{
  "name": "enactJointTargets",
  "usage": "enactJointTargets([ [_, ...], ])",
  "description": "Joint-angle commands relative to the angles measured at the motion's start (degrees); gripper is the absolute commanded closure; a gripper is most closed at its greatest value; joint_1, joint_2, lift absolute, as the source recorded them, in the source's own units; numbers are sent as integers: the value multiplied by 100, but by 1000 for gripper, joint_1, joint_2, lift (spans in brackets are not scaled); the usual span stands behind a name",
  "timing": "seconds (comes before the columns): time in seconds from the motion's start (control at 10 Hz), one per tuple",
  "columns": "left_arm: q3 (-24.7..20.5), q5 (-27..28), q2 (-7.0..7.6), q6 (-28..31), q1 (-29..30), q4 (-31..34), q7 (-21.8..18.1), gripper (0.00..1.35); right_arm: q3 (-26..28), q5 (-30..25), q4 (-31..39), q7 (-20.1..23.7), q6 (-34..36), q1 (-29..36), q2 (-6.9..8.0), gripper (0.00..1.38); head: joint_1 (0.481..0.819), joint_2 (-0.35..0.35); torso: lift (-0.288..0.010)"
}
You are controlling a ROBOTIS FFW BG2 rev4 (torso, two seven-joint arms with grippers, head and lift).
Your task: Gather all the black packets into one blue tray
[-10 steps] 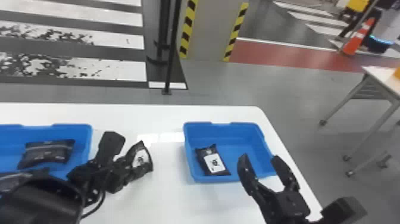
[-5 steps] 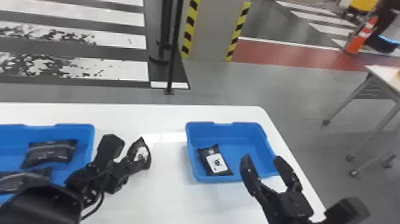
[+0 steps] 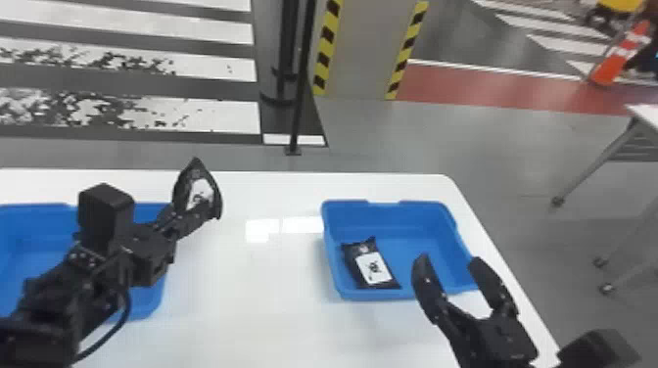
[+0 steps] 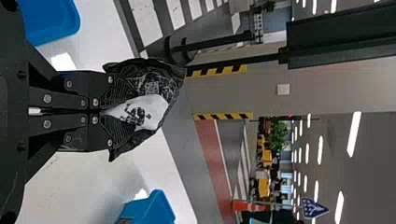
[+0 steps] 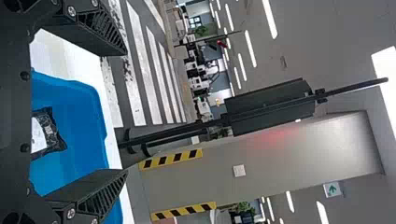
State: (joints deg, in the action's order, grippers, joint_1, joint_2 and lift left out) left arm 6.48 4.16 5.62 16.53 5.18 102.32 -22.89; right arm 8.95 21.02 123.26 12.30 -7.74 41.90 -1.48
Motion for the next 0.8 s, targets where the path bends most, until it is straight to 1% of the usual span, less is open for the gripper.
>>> enactJointTargets([
  [0.0,-614,7,-9,147,691,969,-14,1211,-4,0,0,0,0,14,-2,127,695,-201,-110],
  [0.1,-957,-28,-35,217,1043,1334,-40,1211,-4,11,0,0,0,14,-2,127,695,-161,-110],
  [0.2,-1254,-39,-70,245,1310,1573,-67,1211,-16,0,0,0,0,14,-2,127,695,-140,-110],
  [0.4,-1756,-73,-123,217,1690,1784,-128,1211,-50,11,-15,0,0,0,-2,127,695,-63,-110],
  [0.6,-2122,-73,-140,175,1887,1784,-163,1119,-61,0,-15,0,0,0,-2,127,695,1,-110],
  [0.7,-2293,-96,-140,147,1915,1784,-172,940,-61,11,-15,0,0,0,-2,127,695,14,-110],
])
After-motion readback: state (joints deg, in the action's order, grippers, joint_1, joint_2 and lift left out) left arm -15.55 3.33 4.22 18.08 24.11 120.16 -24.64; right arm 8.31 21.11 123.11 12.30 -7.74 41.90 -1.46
